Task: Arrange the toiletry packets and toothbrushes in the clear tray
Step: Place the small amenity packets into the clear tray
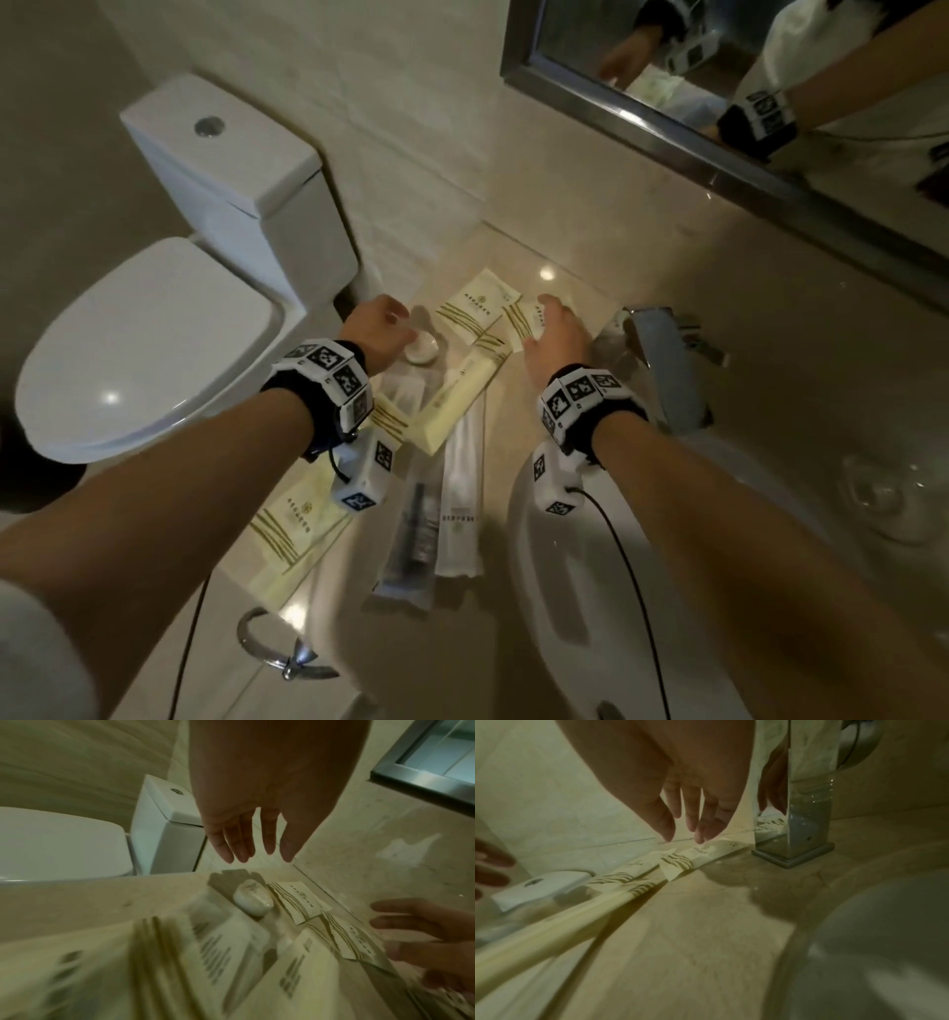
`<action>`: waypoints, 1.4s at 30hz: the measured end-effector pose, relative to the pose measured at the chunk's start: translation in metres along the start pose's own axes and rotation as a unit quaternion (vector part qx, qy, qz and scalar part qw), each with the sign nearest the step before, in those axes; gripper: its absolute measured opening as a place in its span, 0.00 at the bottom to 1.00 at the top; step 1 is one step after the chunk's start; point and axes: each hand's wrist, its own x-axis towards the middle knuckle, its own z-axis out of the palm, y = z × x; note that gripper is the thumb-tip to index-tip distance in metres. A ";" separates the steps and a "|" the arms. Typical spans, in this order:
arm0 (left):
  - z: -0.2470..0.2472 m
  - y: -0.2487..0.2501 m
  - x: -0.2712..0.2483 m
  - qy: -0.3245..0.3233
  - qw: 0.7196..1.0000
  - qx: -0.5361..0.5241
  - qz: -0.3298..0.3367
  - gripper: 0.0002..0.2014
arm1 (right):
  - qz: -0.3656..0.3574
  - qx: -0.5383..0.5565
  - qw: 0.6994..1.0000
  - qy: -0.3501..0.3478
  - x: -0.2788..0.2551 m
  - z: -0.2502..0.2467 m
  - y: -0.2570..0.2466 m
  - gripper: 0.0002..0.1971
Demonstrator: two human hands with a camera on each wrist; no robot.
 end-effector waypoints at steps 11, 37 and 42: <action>0.024 0.034 0.050 -0.036 0.997 0.019 0.060 0.23 | 0.020 -0.062 0.994 -0.088 0.043 0.004 0.004 0.33; 0.017 0.085 0.032 0.025 0.996 -0.052 0.075 0.07 | -0.027 -0.013 0.998 -0.051 0.014 -0.050 -0.009 0.19; 0.015 0.124 -0.005 0.044 0.978 -0.125 0.161 0.23 | -0.031 0.117 0.993 -0.015 -0.014 -0.089 -0.004 0.26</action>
